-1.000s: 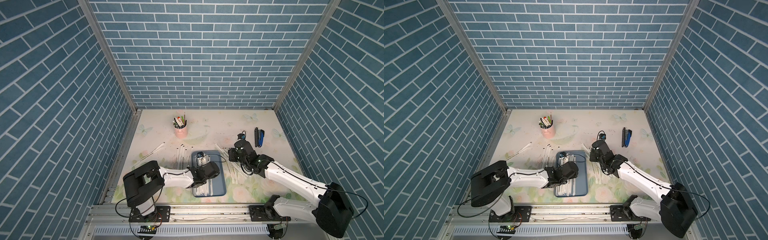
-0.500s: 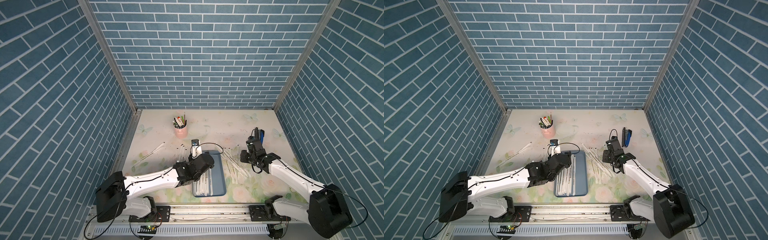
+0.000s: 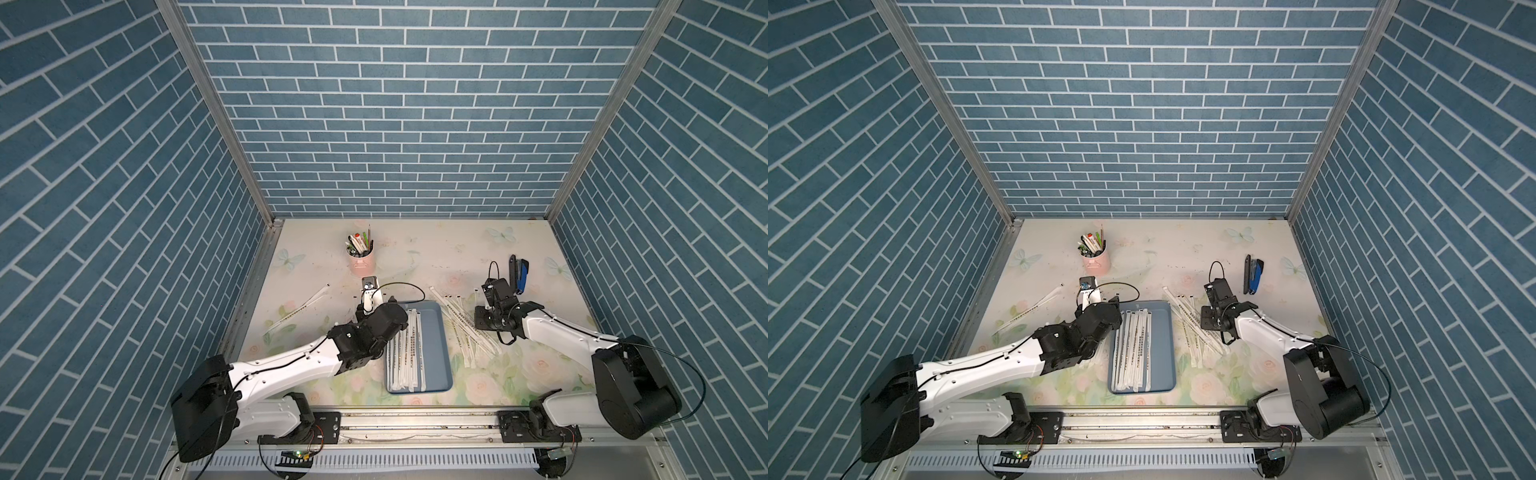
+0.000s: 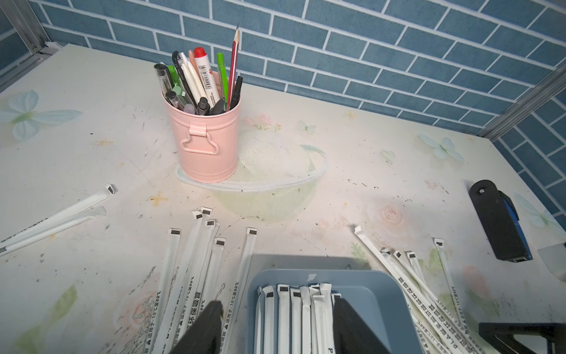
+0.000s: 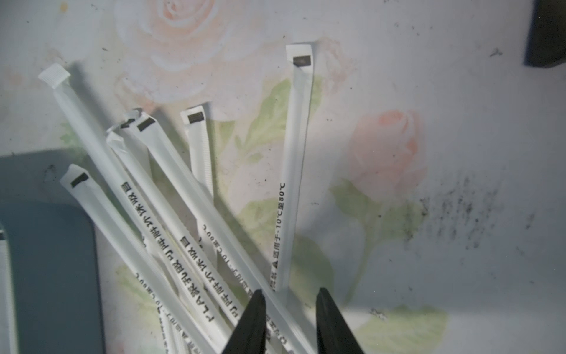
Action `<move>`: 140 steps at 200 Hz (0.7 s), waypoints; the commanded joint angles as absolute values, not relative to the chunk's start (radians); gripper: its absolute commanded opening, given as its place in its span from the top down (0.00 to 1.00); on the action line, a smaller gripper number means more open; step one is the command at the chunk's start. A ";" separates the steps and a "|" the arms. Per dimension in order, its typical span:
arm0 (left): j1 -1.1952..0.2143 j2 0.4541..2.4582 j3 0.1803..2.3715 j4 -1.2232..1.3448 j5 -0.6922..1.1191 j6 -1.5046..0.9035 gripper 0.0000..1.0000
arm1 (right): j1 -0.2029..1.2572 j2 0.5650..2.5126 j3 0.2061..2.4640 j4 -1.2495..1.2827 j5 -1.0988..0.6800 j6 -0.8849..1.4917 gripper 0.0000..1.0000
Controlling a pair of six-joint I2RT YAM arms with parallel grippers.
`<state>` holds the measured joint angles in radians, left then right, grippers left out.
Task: Put the straws into the storage box
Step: Pick up the straw from the center of the board.
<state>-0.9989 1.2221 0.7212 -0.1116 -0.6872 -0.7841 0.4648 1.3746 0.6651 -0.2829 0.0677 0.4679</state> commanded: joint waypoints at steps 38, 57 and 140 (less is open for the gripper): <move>-0.991 1.226 0.710 -0.107 -0.684 -0.772 0.39 | 0.484 1.445 0.728 -0.268 0.031 0.401 0.71; -0.990 1.223 0.700 -0.102 -0.680 -0.774 0.39 | 0.494 1.464 0.733 -0.268 0.026 0.393 0.70; -0.988 1.239 0.692 -0.082 -0.654 -0.777 0.39 | 0.506 1.512 0.730 -0.286 0.060 0.342 0.80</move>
<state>-0.9932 1.2240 0.7029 -0.0914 -0.6579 -0.7841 0.4973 1.5051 0.7128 -0.2684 0.0410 0.3843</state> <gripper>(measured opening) 0.606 0.220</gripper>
